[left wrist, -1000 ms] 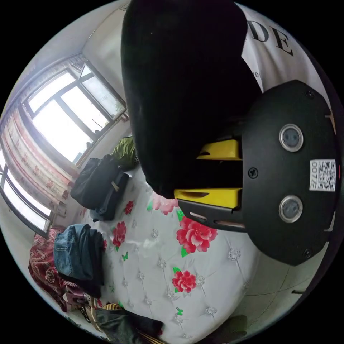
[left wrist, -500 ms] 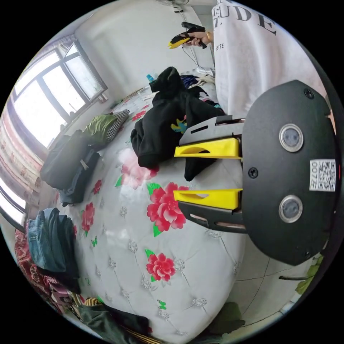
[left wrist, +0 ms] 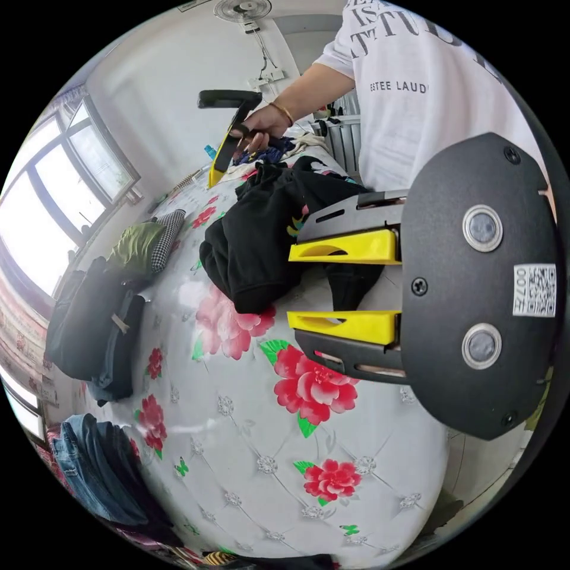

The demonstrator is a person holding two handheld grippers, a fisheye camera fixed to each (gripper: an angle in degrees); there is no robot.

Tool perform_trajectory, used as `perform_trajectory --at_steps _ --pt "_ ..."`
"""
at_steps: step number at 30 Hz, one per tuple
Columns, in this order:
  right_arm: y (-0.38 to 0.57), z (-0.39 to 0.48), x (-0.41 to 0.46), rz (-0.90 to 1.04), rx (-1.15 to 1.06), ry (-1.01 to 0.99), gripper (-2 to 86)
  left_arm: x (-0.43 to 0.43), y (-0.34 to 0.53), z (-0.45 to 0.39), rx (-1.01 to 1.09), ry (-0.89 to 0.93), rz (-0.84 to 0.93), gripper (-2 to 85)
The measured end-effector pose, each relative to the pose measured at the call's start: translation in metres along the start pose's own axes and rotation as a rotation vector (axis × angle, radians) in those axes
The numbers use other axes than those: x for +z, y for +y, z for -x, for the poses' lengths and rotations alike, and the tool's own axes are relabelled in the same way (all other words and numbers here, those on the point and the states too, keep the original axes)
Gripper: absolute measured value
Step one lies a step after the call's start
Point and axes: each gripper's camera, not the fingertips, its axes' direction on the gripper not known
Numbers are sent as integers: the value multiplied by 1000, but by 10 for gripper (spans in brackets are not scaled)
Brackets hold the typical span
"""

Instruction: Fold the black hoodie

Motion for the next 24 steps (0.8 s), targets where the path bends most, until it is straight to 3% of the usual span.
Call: perform_trajectory --at_steps 6,7,12,14,18,24 --pt "7 17 80 324 113 45 46 -12 26 24 -59 -44 12 115" --pt "10 23 74 304 92 43 39 -12 27 25 -64 -44 11 116" --pt "68 58 -110 -252 66 28 8 4 17 16 -24 -66 42 118" --pt "97 74 -175 -368 5 99 5 15 6 6 16 -70 68 119" --pt "157 106 -287 -489 -72 315 3 46 -38 -37 148 -32 121 123" --pt "235 129 -369 -624 29 520 1 104 -115 -135 422 5 210 135"
